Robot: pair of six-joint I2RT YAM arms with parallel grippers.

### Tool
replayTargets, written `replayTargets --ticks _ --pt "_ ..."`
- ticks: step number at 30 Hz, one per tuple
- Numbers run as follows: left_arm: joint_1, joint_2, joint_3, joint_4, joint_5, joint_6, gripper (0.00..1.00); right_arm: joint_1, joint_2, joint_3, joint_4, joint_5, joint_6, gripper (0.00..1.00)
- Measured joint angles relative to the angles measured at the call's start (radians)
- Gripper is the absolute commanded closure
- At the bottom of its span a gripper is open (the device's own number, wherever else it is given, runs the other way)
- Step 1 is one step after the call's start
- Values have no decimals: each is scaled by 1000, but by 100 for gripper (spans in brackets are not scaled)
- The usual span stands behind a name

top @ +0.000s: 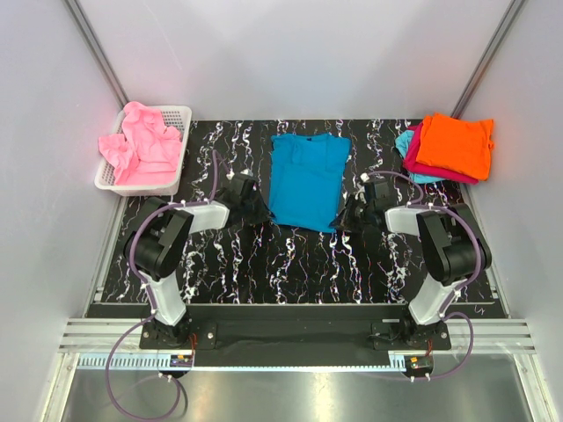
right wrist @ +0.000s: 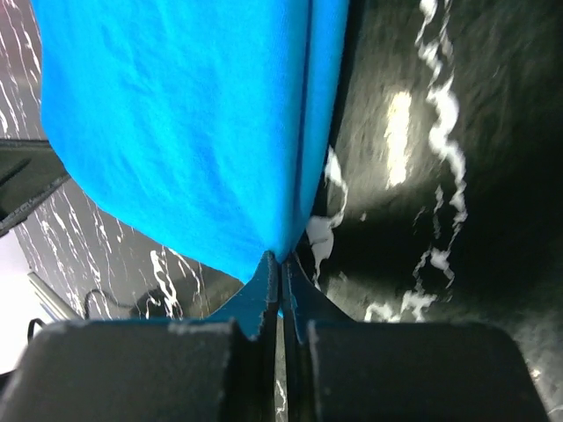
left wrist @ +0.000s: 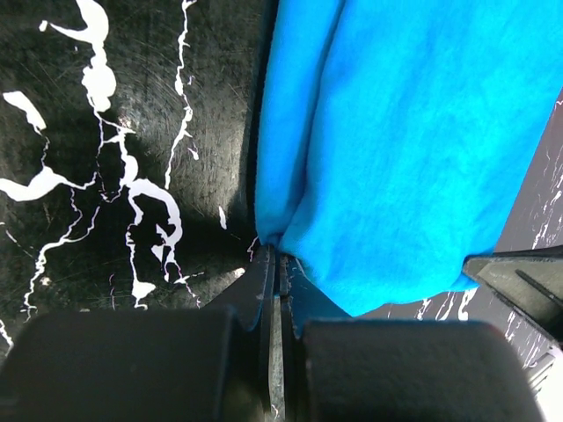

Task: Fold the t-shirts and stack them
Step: Fold the tshirt

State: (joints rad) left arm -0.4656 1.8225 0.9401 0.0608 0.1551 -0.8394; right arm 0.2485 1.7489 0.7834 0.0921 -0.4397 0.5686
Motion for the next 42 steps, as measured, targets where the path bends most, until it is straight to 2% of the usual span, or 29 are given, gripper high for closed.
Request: replayTargets --ticks 4,8,13,18,25,29,33,37,42 --pt "-6 -29 -36 12 -2 1 100 38 -44 -30 -32 23 14 100" --pt "-43 -137 -133 -24 -18 2 100 124 -137 -66 -146 87 25 100" --pt "-150 -362 -242 -117 -105 5 100 210 -272 -87 -292 171 66 100" --pt "-270 -658 -335 -233 -222 -23 100 263 -405 -124 -379 237 124 100" --pt "-333 -901 -383 -402 -340 -88 100 311 -637 -162 -496 303 201 100" --pt "-356 -956 -382 -452 -383 -121 100 316 -727 -138 -554 328 213 100" --pt "-376 -971 -371 -492 -423 -145 100 319 -734 -72 -601 354 205 100" --pt "-380 -957 -318 -526 -474 -155 100 322 -692 10 -624 397 181 100" --pt "-380 -831 -153 -563 -584 -134 100 322 -560 162 -648 496 106 100"
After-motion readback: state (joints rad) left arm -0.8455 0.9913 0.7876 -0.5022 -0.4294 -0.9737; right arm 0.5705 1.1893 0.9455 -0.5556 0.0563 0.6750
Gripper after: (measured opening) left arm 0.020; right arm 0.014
